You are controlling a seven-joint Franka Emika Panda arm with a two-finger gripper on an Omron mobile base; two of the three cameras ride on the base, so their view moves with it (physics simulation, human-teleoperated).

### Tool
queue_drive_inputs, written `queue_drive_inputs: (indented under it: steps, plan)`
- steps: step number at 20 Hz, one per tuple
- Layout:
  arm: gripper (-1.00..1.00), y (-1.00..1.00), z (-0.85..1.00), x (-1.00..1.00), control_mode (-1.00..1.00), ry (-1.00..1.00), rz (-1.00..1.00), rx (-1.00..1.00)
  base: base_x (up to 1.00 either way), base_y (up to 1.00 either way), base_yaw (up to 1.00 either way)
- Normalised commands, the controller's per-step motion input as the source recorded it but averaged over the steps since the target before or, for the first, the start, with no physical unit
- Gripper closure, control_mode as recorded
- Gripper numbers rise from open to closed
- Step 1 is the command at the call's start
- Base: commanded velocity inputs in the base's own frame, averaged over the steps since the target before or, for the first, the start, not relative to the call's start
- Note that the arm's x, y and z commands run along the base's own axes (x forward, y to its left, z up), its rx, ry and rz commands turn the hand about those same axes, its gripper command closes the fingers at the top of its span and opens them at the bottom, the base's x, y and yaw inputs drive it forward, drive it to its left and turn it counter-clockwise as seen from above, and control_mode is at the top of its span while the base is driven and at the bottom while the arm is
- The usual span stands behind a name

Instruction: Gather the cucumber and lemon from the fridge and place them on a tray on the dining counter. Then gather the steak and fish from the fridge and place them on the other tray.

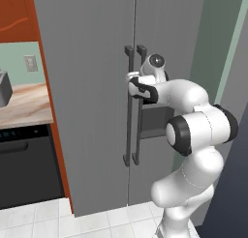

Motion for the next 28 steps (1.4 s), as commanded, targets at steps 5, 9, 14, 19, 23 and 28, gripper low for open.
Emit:
queue_drive_inputs:
  steps: [5, 9, 14, 19, 23, 28]
  plan:
    - [1.00, 0.00, -0.01, 0.31, -1.00, 0.00, 0.00, 0.00, 0.00, 0.00, 0.00]
    - [1.00, 0.00, -0.12, 0.32, -1.00, 0.02, 0.00, 0.00, 0.00, 0.00, 0.00]
    - [1.00, 0.00, -0.26, 0.02, -1.00, 0.11, -0.01, 0.00, 0.00, 0.00, 0.00]
    - [1.00, -0.19, -0.13, -0.50, -1.00, 0.02, -0.06, 0.00, 0.00, 0.00, 0.00]
    - [1.00, -0.42, 0.00, -1.00, -1.00, -0.04, -0.11, 0.00, 0.00, 0.00, 0.00]
    - [1.00, -0.46, 0.00, -1.00, -1.00, -0.01, -0.14, 0.00, 0.00, 0.00, 0.00]
